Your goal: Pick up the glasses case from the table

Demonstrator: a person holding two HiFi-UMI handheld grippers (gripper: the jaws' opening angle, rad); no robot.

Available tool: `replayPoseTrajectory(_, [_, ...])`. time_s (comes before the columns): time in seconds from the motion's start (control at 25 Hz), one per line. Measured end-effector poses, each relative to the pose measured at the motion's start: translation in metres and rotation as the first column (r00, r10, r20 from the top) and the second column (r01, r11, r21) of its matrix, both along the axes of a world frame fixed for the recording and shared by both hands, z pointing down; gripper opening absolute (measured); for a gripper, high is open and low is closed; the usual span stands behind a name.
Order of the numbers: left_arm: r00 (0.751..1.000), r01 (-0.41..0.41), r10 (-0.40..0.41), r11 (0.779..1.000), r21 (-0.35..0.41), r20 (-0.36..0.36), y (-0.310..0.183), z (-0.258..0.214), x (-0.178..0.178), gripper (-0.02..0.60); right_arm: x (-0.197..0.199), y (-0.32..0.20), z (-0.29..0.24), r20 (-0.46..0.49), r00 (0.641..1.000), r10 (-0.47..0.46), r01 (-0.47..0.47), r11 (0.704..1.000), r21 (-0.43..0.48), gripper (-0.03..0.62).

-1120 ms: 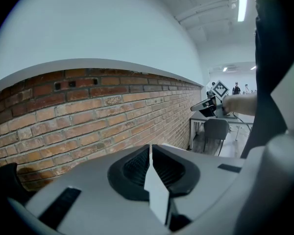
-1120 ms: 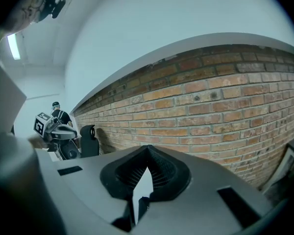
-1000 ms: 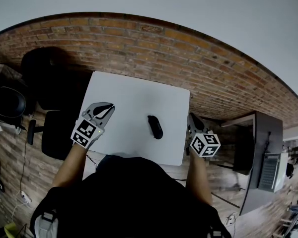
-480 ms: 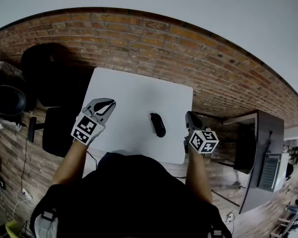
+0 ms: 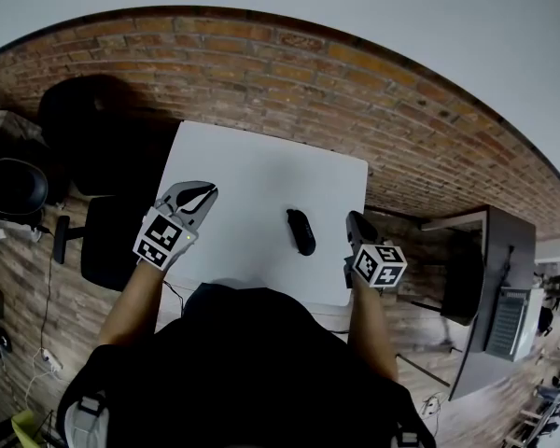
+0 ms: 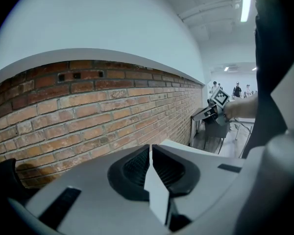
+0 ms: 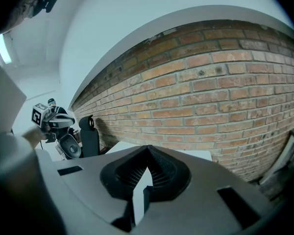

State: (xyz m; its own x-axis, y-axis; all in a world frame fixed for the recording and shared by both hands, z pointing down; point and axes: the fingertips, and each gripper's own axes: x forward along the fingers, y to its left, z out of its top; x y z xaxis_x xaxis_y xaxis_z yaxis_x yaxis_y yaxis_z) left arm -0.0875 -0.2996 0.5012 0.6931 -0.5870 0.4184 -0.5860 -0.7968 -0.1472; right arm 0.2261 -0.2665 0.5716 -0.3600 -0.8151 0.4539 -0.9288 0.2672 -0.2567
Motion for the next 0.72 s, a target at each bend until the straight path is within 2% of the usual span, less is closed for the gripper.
replayPoseTrajectory(0.72, [1.000,-0.010,0.010,0.999,-0.031,-0.002,0.000,0.016,-0.004,0.025,0.003,0.004,0.060,-0.027,1.000,0.012,-0.015,0.992,-0.122,0.014])
